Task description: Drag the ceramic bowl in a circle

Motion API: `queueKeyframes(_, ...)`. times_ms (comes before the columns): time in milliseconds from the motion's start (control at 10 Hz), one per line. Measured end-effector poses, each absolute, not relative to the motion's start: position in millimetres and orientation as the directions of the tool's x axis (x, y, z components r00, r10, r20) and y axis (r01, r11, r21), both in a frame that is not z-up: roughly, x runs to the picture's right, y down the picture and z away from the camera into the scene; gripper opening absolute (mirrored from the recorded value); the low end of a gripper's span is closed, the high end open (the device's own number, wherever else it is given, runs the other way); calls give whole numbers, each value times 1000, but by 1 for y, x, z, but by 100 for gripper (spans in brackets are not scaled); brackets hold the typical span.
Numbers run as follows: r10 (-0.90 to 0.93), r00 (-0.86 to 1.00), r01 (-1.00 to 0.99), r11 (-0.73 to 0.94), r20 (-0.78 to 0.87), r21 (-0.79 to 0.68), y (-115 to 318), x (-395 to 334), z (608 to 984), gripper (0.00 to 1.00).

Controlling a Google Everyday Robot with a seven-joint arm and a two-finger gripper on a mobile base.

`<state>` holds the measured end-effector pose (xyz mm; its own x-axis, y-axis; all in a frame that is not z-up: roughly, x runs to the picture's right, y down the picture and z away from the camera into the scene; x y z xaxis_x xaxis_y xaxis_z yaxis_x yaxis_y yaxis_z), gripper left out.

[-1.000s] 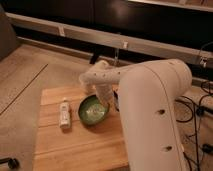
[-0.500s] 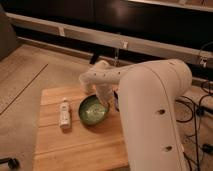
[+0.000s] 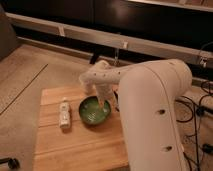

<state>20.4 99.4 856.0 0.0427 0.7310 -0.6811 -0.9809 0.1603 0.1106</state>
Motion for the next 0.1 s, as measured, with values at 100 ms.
queueKeyframes(100, 731, 43, -981, 160, -681, 111, 100, 20, 856, 80)
